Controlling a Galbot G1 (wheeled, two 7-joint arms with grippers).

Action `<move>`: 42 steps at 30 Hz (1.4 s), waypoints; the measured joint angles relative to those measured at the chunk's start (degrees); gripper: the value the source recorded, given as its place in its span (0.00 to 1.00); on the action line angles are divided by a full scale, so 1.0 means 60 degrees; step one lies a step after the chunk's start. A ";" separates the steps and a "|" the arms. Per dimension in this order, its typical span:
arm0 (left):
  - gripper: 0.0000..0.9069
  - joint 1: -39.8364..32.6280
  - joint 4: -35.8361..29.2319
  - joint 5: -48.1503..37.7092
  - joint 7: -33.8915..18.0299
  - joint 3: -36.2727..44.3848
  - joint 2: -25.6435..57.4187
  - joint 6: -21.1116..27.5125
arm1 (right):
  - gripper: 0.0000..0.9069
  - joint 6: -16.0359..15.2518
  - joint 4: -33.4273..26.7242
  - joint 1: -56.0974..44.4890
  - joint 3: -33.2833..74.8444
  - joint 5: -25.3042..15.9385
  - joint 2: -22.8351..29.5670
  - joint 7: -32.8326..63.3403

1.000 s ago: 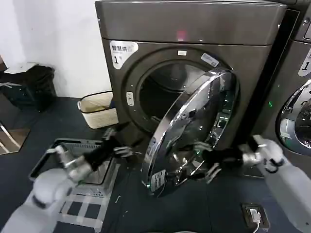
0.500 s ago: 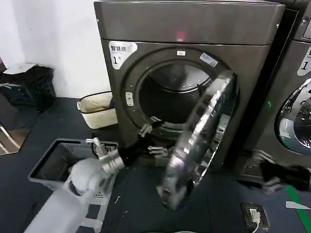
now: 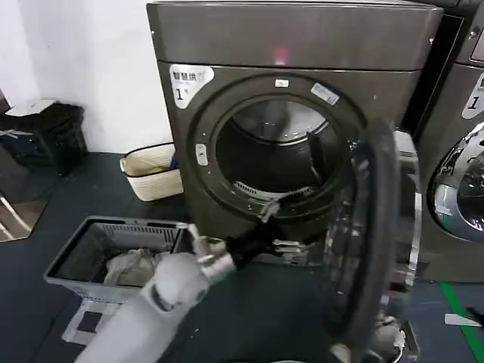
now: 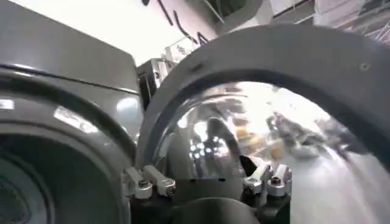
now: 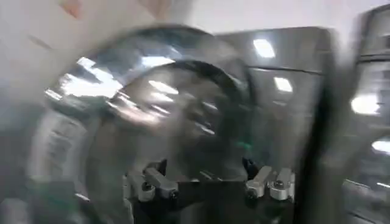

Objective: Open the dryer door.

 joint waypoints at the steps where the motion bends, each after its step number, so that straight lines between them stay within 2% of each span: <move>1: 1.00 -0.0059 0.0076 0.0072 -0.0113 0.0150 -0.0107 -0.0029 | 1.00 -0.0081 0.0121 -0.0016 0.0237 -0.0509 0.0340 0.0752; 2: 1.00 -0.0118 0.0160 0.0215 -0.0253 0.0313 -0.0225 -0.0058 | 1.00 -0.0253 0.0230 -0.0021 0.0496 -0.0984 0.0658 0.1489; 4: 1.00 -0.0235 0.0313 0.0557 -0.0444 0.0575 -0.0407 -0.0247 | 1.00 -0.0941 0.0430 0.0070 0.1067 -0.1831 0.1301 0.3021; 7: 1.00 -0.0397 0.0537 0.0940 -0.0731 0.1046 -0.0740 -0.0554 | 1.00 -0.2522 0.0654 0.0430 0.2018 -0.2620 0.2205 0.5120; 9: 1.00 -0.0487 0.0694 0.1179 -0.0935 0.1354 -0.0949 -0.0713 | 1.00 -0.3321 0.0769 0.0648 0.2518 -0.2873 0.2672 0.6292; 12: 1.00 -0.0643 0.0986 0.1775 -0.1214 0.1734 -0.1273 -0.0898 | 1.00 -0.3758 0.0786 0.0925 0.3152 -0.3401 0.3270 0.7757; 16: 1.00 -0.0853 0.1471 0.2259 -0.1531 0.2181 -0.1752 -0.1105 | 1.00 -0.4207 0.0565 0.1274 0.3760 -0.4713 0.3759 0.9605; 18: 1.00 -0.0971 0.1756 0.2407 -0.1771 0.2381 -0.2017 -0.1144 | 1.00 -0.4566 0.0421 0.1428 0.3999 -0.5080 0.3917 1.0210; 22: 1.00 -0.1271 0.2284 0.2643 -0.2244 0.2709 -0.2502 -0.1165 | 1.00 -0.4591 0.0118 0.1611 0.4464 -0.5861 0.4229 1.0575; 25: 1.00 -0.1451 0.2699 0.2831 -0.2438 0.2937 -0.2887 -0.1181 | 1.00 -0.4535 -0.0064 0.1636 0.4808 -0.6167 0.4378 1.0682; 33: 1.00 -0.1796 0.3863 0.3089 -0.2597 0.3195 -0.3942 -0.1285 | 1.00 -0.4811 -0.0185 0.1598 0.5715 -0.6292 0.4574 1.0700; 42: 1.00 -0.2057 0.4873 0.2975 -0.2643 0.3137 -0.3929 -0.1065 | 1.00 -0.4789 -0.0641 0.1600 0.6286 -0.6593 0.4576 1.0692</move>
